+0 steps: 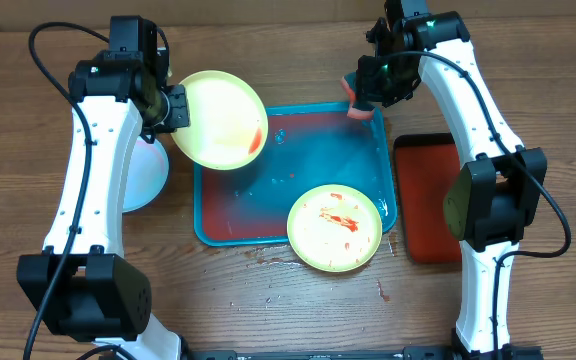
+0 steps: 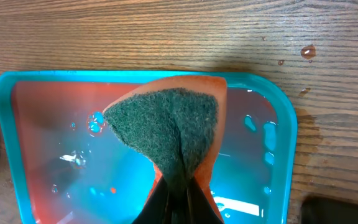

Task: Clean dirty plates on tray and stack at the side
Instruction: 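Lift yellow plate with left gripper and carry it left off tray, then set yellow plate onto the light-blue plate and release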

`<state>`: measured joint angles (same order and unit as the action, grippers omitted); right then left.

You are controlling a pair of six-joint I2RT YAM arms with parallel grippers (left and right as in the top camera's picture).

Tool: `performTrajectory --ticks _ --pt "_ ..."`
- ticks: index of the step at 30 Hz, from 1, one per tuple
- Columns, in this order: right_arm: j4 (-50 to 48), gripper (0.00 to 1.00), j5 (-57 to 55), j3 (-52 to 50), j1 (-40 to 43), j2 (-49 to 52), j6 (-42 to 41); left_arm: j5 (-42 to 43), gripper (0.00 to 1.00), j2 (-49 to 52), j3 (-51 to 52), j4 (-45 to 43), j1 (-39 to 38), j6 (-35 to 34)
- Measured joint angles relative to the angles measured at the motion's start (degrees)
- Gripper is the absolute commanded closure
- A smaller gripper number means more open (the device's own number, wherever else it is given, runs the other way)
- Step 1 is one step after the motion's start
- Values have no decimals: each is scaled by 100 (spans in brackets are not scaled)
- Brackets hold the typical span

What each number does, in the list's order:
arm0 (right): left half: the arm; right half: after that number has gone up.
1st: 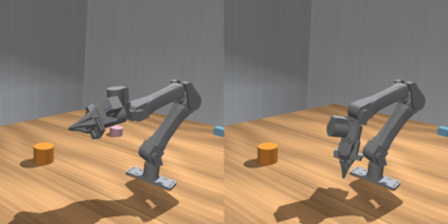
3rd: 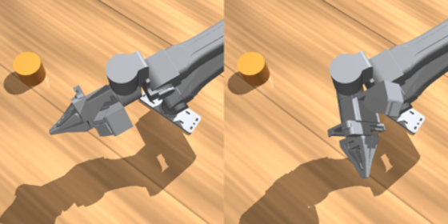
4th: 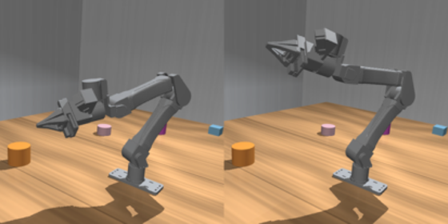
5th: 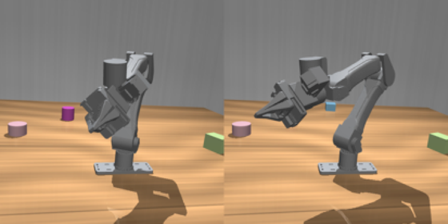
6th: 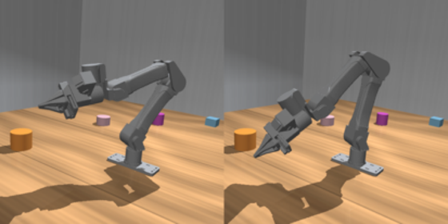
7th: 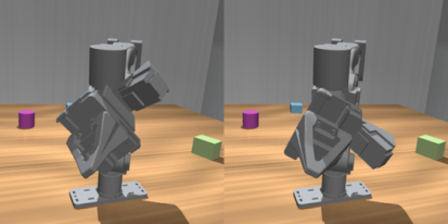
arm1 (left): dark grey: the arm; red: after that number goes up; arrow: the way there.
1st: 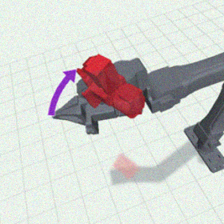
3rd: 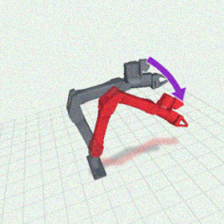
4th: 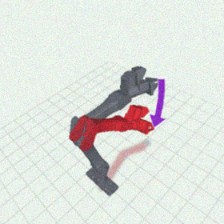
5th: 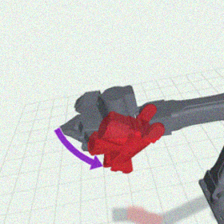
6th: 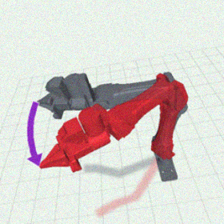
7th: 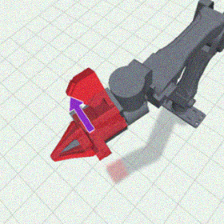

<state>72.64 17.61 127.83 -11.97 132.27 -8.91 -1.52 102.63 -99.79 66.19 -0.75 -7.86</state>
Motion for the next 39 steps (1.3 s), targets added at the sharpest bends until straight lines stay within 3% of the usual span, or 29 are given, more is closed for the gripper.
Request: performTrajectory --ticks 8,19,35,37,39 --pt "4 96 0 0 0 0 -2 157 96 0 0 7 96 9" --pt "2 96 0 0 0 0 -4 232 96 -4 1071 -697 1810 -612" --pt "7 96 0 0 0 0 0 234 94 -2 2769 -2201 3200 -1110" --pt "4 96 0 0 -2 0 0 234 77 -4 2865 -2297 3230 -1128" --pt "4 96 0 0 0 0 -4 243 51 -2 2907 -2323 3224 -1180"
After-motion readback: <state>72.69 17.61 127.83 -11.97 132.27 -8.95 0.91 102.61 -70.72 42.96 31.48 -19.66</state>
